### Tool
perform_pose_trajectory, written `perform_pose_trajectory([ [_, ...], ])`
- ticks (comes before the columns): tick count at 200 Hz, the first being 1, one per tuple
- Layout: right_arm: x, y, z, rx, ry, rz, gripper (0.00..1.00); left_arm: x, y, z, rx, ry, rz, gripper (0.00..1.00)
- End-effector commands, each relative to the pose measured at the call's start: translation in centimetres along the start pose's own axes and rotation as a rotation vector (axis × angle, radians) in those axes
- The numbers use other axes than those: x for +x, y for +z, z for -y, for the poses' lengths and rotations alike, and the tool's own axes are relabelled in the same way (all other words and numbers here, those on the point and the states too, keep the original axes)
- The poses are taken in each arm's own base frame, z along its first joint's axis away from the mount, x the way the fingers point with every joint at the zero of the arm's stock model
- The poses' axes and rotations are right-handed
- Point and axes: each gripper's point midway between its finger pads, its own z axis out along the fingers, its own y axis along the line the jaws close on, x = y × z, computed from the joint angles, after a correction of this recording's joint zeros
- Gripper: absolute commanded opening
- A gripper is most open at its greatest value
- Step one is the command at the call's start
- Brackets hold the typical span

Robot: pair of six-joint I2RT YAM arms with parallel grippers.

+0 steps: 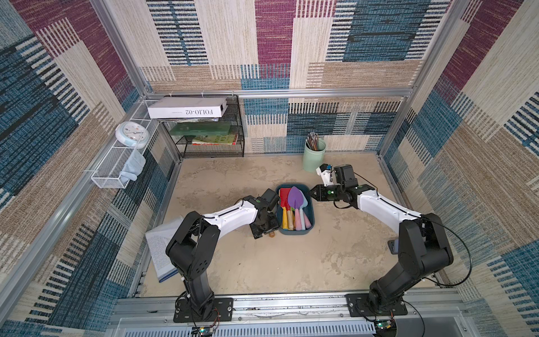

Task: Put the shovel into the storage box
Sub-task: Pick up the shovel from the center of the board.

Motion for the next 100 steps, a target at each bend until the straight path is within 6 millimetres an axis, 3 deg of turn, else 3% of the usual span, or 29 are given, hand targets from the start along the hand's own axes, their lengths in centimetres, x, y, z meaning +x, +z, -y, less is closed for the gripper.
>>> perform_pose_trajectory([
  [1, 0.04, 0.16, -0.04, -0.008, -0.009, -0.001, 0.19, -0.01, 0.32, 0.08, 0.001, -0.001, -0.005, 0.64],
  [35, 0.05, 0.1, -0.02, -0.006, -0.011, -0.001, 0.19, -0.1, 0.73, 0.01, -0.006, -0.002, -0.006, 0.5],
  [81, 0.06, 0.01, -0.02, -0.006, -0.012, 0.0, 0.19, -0.07, 0.87, -0.14, -0.018, -0.003, -0.009, 0.13],
  [100, 0.09, -0.05, -0.04, -0.006, -0.011, 0.001, 0.19, -0.16, 0.62, -0.36, -0.026, -0.004, -0.002, 0.05],
])
